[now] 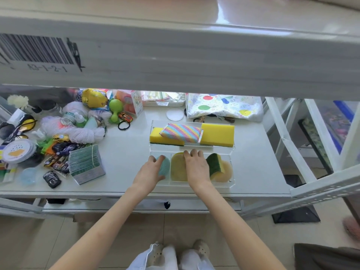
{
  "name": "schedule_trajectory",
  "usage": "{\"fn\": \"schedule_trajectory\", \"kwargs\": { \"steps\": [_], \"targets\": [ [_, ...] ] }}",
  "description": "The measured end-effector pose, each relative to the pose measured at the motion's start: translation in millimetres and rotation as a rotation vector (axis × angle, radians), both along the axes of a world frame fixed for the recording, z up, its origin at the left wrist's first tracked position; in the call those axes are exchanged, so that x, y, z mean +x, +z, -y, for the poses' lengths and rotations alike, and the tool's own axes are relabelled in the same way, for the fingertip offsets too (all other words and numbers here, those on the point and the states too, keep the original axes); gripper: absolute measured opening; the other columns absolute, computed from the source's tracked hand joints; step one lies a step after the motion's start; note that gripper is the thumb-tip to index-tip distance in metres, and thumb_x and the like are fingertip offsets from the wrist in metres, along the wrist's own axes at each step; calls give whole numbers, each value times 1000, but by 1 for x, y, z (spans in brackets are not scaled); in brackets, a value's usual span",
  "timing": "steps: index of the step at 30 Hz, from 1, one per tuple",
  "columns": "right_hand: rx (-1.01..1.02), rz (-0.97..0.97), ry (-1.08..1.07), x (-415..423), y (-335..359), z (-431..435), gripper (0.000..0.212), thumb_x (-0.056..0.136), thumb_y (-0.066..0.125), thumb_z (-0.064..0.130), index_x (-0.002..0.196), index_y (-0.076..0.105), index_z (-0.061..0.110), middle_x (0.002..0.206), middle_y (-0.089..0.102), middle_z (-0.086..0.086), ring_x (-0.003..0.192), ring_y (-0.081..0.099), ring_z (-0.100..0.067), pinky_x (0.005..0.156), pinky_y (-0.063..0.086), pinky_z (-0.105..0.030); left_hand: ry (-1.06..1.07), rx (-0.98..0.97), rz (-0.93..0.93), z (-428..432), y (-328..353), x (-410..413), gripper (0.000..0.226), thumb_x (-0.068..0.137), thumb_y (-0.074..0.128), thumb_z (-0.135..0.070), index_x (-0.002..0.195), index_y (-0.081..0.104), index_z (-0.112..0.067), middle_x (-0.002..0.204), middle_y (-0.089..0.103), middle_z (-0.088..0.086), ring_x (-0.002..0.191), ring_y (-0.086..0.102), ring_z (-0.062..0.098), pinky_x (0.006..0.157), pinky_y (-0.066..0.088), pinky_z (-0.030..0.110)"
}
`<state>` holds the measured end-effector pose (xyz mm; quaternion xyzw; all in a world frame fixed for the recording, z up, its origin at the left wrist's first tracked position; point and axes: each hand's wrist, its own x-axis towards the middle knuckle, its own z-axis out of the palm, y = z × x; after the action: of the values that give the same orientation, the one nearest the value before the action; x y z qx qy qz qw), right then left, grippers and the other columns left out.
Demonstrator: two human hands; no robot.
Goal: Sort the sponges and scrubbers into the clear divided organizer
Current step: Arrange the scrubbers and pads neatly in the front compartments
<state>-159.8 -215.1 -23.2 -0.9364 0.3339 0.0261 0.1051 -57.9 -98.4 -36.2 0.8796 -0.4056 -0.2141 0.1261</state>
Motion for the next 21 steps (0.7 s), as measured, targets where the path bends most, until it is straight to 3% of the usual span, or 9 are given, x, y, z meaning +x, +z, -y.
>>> {"fn": "schedule_trajectory", "kwargs": {
  "steps": [4, 7, 11, 18, 21],
  "targets": [
    [8, 188, -69, -38, 22, 33, 46, 85, 64, 35, 127, 54, 18, 127, 55, -8, 117, 47, -27, 99, 42, -38, 15, 29, -31, 2, 2, 1, 60, 85, 66, -19, 135, 33, -18, 119, 49, 15, 105, 59, 35, 87, 53, 42],
    [75, 82, -211, -74, 29, 65, 54, 85, 62, 43, 131, 47, 20, 127, 53, -12, 115, 49, -30, 98, 43, -40, 25, 33, -27, 2, 1, -2, 60, 85, 66, -22, 135, 33, -16, 119, 50, 14, 105, 59, 34, 87, 53, 41],
    [359, 64, -189, -79, 24, 70, 51, 85, 67, 28, 130, 45, 19, 118, 63, -16, 106, 59, -33, 92, 50, -41, 43, 29, -10, 3, -1, -5, 60, 85, 66, -22, 135, 34, -16, 118, 51, 15, 103, 59, 34, 86, 52, 41],
    [419, 82, -150, -69, 28, 77, 43, 85, 67, 15, 124, 50, 16, 108, 65, -15, 88, 59, -25, 86, 53, -39, 85, -7, -8, -1, -3, -8, 60, 85, 66, -21, 137, 35, -19, 118, 52, 14, 103, 58, 32, 88, 50, 40],
    [425, 103, -145, -66, 24, 73, 42, 84, 68, 16, 121, 49, 15, 104, 66, -17, 88, 66, -30, 84, 56, -42, 93, -13, 0, -1, -4, -11, 59, 85, 65, -19, 137, 35, -18, 120, 52, 14, 104, 58, 32, 89, 49, 39]
  ]
}}
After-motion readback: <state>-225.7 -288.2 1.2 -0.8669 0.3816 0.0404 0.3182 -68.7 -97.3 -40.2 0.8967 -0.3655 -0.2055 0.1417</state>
